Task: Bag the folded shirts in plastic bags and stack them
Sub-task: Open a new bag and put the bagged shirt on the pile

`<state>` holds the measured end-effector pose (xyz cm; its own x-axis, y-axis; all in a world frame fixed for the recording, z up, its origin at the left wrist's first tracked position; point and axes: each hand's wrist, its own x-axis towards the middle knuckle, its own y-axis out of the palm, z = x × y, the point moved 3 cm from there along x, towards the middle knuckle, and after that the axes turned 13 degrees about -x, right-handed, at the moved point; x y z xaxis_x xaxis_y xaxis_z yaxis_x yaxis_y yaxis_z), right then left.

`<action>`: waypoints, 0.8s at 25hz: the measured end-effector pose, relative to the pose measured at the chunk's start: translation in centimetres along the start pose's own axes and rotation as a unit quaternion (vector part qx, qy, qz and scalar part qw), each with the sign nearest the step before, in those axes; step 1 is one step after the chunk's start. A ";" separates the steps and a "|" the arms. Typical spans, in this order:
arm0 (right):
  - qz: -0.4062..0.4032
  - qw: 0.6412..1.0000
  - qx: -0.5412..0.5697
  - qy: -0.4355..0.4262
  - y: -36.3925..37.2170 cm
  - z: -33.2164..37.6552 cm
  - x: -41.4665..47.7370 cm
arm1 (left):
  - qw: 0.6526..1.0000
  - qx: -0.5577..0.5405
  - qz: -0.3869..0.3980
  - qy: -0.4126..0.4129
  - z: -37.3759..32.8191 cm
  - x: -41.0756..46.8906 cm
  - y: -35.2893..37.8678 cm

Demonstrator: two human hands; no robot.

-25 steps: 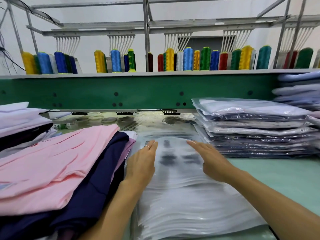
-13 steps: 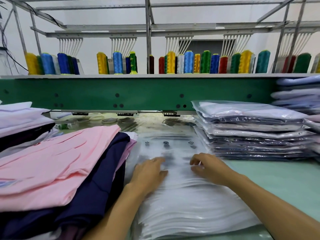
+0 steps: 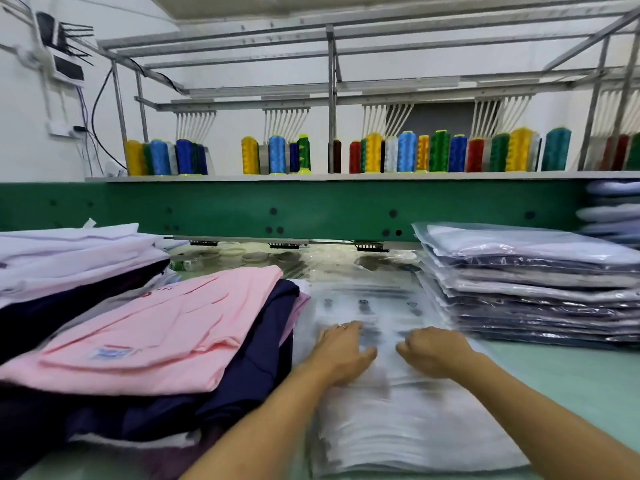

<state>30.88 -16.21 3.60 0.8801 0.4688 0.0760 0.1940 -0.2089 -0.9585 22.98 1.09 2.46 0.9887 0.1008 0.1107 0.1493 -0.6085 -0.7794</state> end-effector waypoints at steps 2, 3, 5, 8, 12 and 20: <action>-0.067 0.997 0.020 0.019 -2.7 2.1 0.2 | 0.999 -0.022 -0.049 0.000 -2.0 -0.1 -2.8; -0.110 0.992 0.054 0.025 -4.4 3.4 0.3 | 0.997 -0.028 -0.065 -0.003 -3.1 -0.2 -4.3; -0.173 0.968 0.183 0.000 -7.8 6.4 0.1 | 0.995 -0.030 -0.097 -0.001 -4.9 -0.5 -7.8; -0.225 0.897 0.369 -0.093 -12.8 11.6 0.0 | 0.985 0.004 -0.171 0.012 -5.2 -1.8 -14.2; -0.047 0.808 0.572 -0.133 -15.6 18.7 1.0 | 0.971 0.071 -0.221 -0.062 -0.1 -5.0 -21.5; 0.068 0.850 0.520 -0.049 -15.5 22.7 3.2 | 0.928 0.175 -0.147 -0.293 14.2 -11.6 -27.2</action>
<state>20.83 7.96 12.48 0.8138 0.5803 -0.0300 -0.4398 0.5814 -0.6846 7.30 27.58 13.61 0.7149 0.6950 0.0769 0.2978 -0.2032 -0.9328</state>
